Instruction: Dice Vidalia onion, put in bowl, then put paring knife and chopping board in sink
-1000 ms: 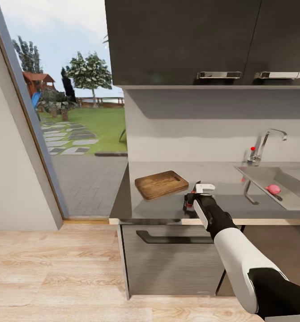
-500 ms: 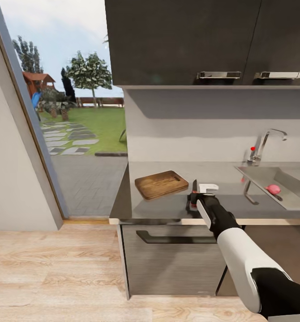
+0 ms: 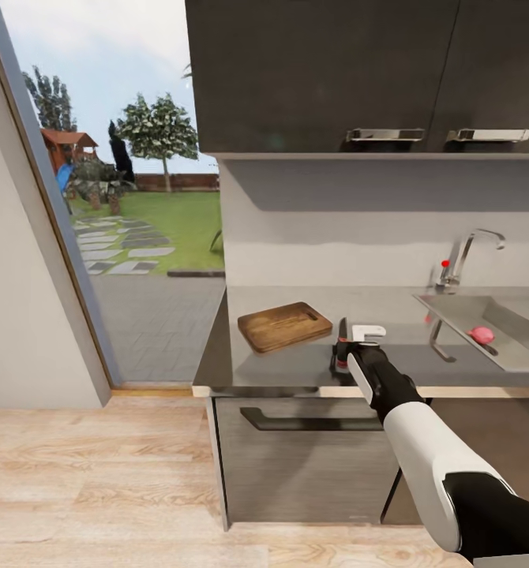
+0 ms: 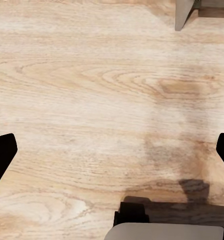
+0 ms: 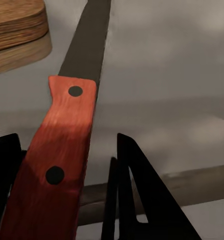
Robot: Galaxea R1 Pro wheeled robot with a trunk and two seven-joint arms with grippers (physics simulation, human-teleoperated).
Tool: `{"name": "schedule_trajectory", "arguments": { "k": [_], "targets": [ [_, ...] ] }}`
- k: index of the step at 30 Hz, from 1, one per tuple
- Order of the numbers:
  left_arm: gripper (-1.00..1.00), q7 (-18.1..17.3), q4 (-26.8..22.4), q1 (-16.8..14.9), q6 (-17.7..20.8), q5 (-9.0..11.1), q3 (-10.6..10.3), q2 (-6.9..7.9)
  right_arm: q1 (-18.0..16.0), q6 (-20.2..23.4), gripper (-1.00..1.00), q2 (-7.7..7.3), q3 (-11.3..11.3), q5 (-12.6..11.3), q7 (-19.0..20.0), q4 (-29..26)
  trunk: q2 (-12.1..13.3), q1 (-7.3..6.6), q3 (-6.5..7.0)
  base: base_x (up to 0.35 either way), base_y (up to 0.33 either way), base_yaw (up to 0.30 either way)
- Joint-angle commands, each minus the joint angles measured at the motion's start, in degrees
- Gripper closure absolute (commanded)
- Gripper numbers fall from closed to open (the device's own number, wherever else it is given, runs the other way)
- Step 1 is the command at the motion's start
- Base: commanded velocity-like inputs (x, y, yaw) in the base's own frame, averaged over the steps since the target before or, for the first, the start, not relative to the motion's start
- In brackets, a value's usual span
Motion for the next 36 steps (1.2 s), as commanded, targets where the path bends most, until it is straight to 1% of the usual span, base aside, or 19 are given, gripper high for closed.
{"name": "schedule_trajectory", "arguments": {
  "k": [1,28,29,36],
  "targets": [
    [-1.00,0.0,0.0,0.0,-0.2,0.1,0.1,-0.01,0.0,0.7,1.00,0.01,0.0,0.1,-0.1,0.3,0.0,0.00,0.01,0.000,0.000,0.000],
    [-1.00,0.0,0.0,0.0,-0.2,0.1,0.0,-0.01,0.0,0.7,1.00,0.01,0.0,0.1,-0.2,0.1,0.0,0.00,2.46,0.000,0.000,0.000],
    [-1.00,0.1,0.0,0.0,-0.2,0.0,0.1,-0.01,0.0,0.9,1.00,0.09,-0.1,0.1,-0.3,-0.8,0.0,0.00,2.55,0.000,-0.258,0.000],
    [-1.00,0.1,0.0,0.0,-0.2,0.0,0.1,-0.01,0.0,1.0,1.00,0.08,-0.1,0.1,-0.3,-0.8,0.0,0.00,3.19,0.000,-0.299,0.000]
  ]
}}
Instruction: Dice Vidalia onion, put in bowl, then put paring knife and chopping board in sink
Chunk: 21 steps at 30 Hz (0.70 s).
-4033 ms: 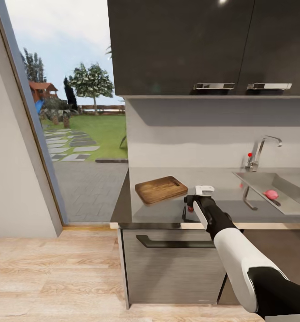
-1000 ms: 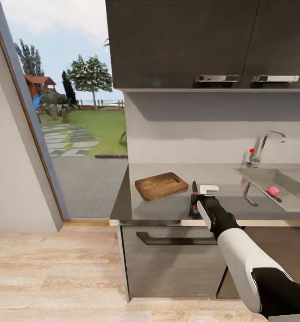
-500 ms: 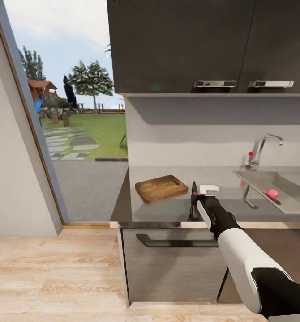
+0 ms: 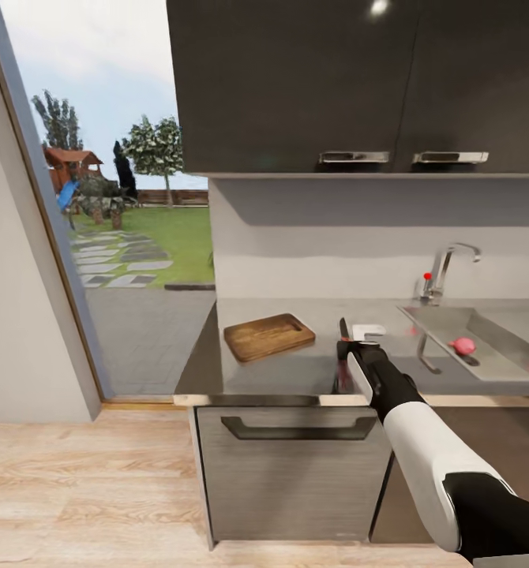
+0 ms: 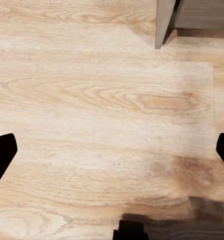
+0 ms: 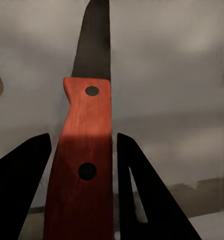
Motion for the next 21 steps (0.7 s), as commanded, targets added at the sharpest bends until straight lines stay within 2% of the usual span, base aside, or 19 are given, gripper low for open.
{"name": "schedule_trajectory", "arguments": {
  "k": [1,21],
  "targets": [
    [-1.00,0.0,0.0,0.0,-0.2,0.1,0.1,-0.01,0.0,0.3,1.00,-0.01,0.0,0.0,-0.2,-0.1,0.0,0.00,0.03,0.000,-0.314,0.000],
    [-1.00,0.0,-0.1,0.0,-0.2,0.2,0.1,-0.01,0.0,0.2,1.00,-0.06,0.3,0.1,-0.1,0.0,0.0,0.00,0.42,0.018,-0.316,0.000]
  ]
}}
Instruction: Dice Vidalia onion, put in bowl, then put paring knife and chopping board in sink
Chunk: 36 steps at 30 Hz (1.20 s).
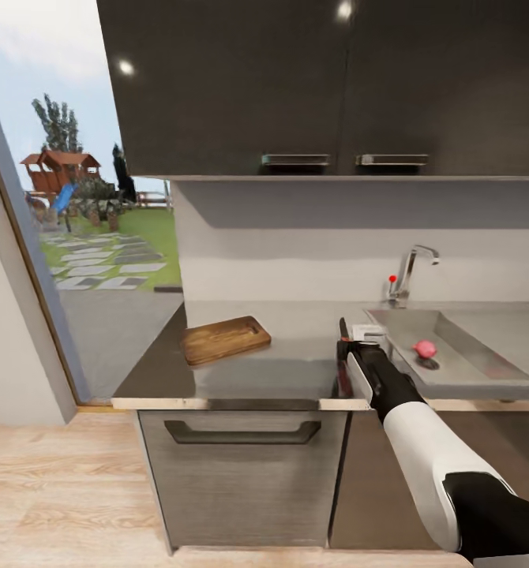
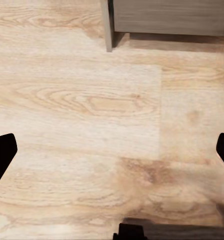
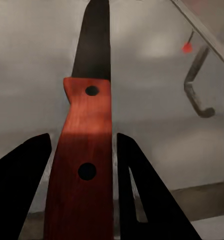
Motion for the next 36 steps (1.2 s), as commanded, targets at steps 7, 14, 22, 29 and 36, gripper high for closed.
{"name": "schedule_trajectory", "arguments": {
  "k": [7,14,22,29,36],
  "targets": [
    [-1.00,0.0,0.0,0.0,-0.2,0.1,0.1,-0.01,0.0,0.2,1.00,0.03,0.0,0.0,-0.2,0.0,0.0,0.01,-0.06,0.168,-0.292,0.000],
    [-1.00,0.0,0.0,0.0,-0.2,0.1,0.1,-0.01,0.0,0.1,1.00,0.05,0.0,0.1,-0.1,0.3,0.0,0.01,-0.06,0.212,-0.262,0.000],
    [-1.00,0.0,0.0,0.0,-0.2,0.1,0.1,0.08,0.0,0.1,1.00,0.01,0.0,0.0,0.1,0.7,0.0,0.01,-0.06,0.046,-0.055,0.000],
    [-1.00,0.0,0.0,0.0,-0.2,0.1,0.1,0.08,0.0,0.1,1.00,0.00,0.1,0.0,0.2,0.9,0.0,0.01,-0.06,0.002,-0.007,0.000],
    [-1.00,0.0,0.0,0.0,-0.2,0.1,0.1,0.08,0.0,0.1,1.00,0.00,0.1,0.0,0.3,1.0,0.0,0.01,-0.06,0.075,-0.144,0.000]
  ]
}}
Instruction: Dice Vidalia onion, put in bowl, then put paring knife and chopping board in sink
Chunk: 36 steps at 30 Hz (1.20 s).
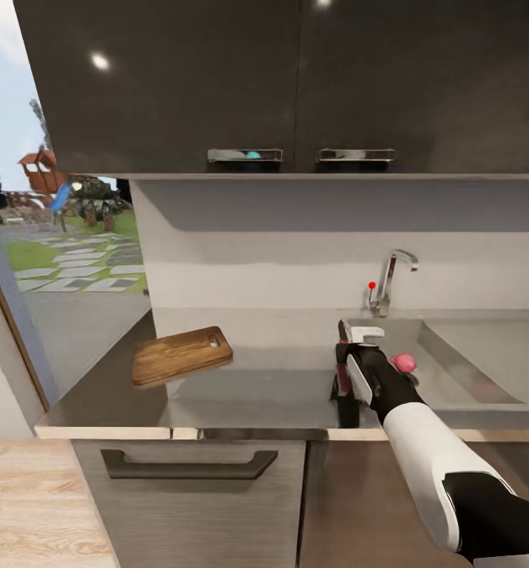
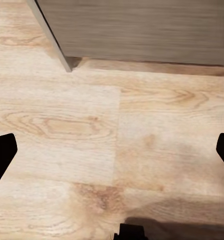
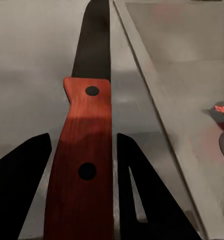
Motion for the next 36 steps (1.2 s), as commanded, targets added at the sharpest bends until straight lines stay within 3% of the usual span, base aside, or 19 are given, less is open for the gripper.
{"name": "schedule_trajectory", "arguments": {
  "k": [1,30,36],
  "targets": [
    [-1.00,0.0,0.0,0.0,-0.2,0.1,0.1,-0.01,0.0,0.3,1.00,0.01,0.0,0.0,-0.2,-0.1,0.0,0.01,-0.06,0.101,-0.221,0.000],
    [-1.00,0.0,0.1,0.0,-0.2,0.1,0.1,-0.03,0.0,0.4,1.00,0.10,0.3,-0.2,0.0,0.0,0.0,0.01,-0.06,0.013,-0.026,0.000],
    [-1.00,0.0,0.1,0.0,-0.2,0.1,0.1,-0.09,0.1,0.4,1.00,0.10,0.3,-0.2,3.0,0.0,0.0,0.01,-0.06,0.000,0.000,0.000]
  ]
}}
